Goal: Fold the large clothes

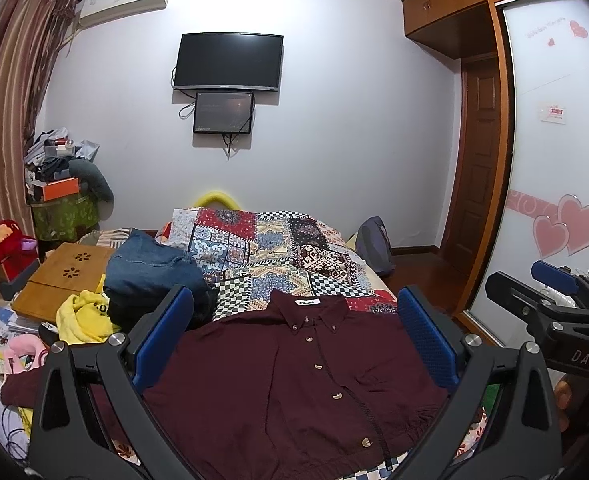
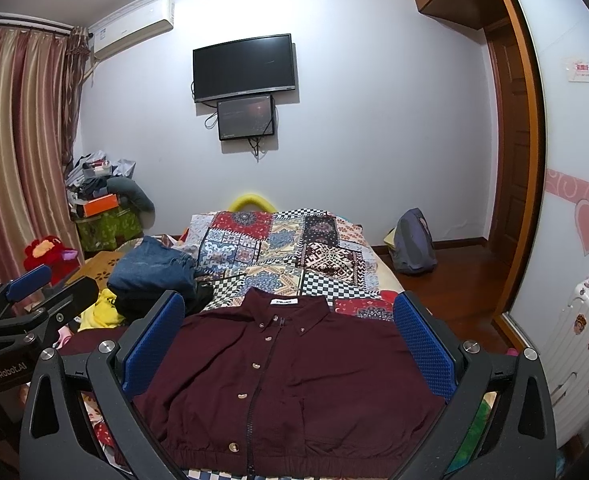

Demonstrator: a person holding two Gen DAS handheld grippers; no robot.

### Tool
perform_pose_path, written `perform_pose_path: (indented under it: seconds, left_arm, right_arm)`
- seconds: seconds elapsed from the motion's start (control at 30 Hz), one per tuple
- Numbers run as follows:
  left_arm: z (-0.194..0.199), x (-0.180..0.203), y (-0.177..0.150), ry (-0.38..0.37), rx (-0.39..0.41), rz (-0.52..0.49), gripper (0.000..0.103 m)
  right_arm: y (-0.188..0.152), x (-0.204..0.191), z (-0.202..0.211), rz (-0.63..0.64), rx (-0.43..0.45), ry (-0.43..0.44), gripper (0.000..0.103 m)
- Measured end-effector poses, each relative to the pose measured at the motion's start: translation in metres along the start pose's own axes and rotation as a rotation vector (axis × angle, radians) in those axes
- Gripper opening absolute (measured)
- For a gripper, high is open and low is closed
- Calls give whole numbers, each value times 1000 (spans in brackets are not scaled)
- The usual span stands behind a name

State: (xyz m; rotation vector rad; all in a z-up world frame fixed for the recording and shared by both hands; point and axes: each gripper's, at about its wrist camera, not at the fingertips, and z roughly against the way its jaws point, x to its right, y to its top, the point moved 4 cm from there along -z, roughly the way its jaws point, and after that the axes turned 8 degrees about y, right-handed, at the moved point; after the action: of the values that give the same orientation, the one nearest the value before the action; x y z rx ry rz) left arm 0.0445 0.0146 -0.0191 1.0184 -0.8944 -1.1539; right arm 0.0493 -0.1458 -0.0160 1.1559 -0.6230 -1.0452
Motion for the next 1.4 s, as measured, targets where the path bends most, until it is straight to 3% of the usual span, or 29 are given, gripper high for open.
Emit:
perform_pose_path:
  seconds: [1.4]
  left_arm:
    - [-19,-4,-2,10,-30,7,102]
  right_arm:
    - [-1,0,-16,-5,-46,1,103]
